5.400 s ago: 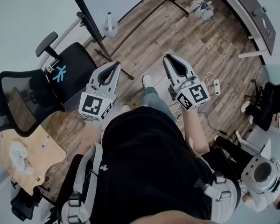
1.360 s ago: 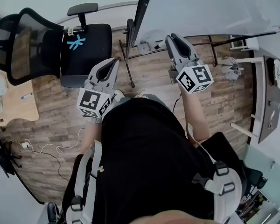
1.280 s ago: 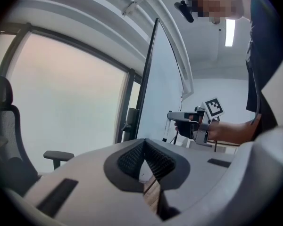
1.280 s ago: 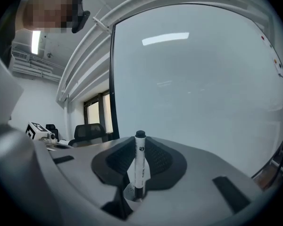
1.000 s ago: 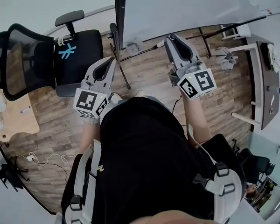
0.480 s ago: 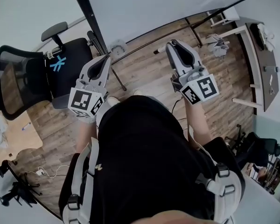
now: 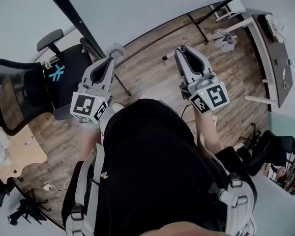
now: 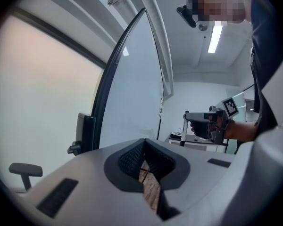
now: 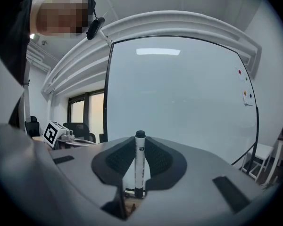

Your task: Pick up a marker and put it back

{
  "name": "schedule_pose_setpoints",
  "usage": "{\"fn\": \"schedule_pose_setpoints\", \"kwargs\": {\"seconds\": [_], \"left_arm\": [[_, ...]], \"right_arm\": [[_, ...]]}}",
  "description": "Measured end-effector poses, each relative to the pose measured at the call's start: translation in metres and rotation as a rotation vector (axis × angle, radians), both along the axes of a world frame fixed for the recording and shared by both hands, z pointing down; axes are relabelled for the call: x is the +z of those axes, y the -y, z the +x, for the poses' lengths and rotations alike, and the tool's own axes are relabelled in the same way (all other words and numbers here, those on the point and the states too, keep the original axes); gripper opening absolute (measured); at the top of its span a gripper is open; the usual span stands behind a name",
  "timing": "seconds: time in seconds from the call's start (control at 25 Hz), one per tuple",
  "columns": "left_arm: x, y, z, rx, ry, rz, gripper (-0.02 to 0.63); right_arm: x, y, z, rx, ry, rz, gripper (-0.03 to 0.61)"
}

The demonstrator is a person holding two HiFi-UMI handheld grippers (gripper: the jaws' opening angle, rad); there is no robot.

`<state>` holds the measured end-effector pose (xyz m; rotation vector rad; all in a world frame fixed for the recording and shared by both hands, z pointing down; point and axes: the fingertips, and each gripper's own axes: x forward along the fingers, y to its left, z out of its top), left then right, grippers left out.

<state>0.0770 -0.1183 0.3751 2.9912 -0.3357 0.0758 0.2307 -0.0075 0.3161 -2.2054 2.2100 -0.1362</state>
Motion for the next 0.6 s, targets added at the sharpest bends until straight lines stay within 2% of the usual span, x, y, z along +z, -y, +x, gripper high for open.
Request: {"fn": "schedule_pose_setpoints", "kwargs": {"seconds": [0.28, 0.6], "left_arm": [[0.001, -0.002, 0.003, -0.019, 0.008, -0.003, 0.006], [0.008, 0.006, -0.021, -0.085, 0.023, -0.011, 0.006]], "right_arm": [[0.008, 0.001, 0.006, -0.018, 0.012, -0.017, 0.072], [0.01, 0.025, -0.006, -0.082, 0.02, -0.014, 0.072]]}}
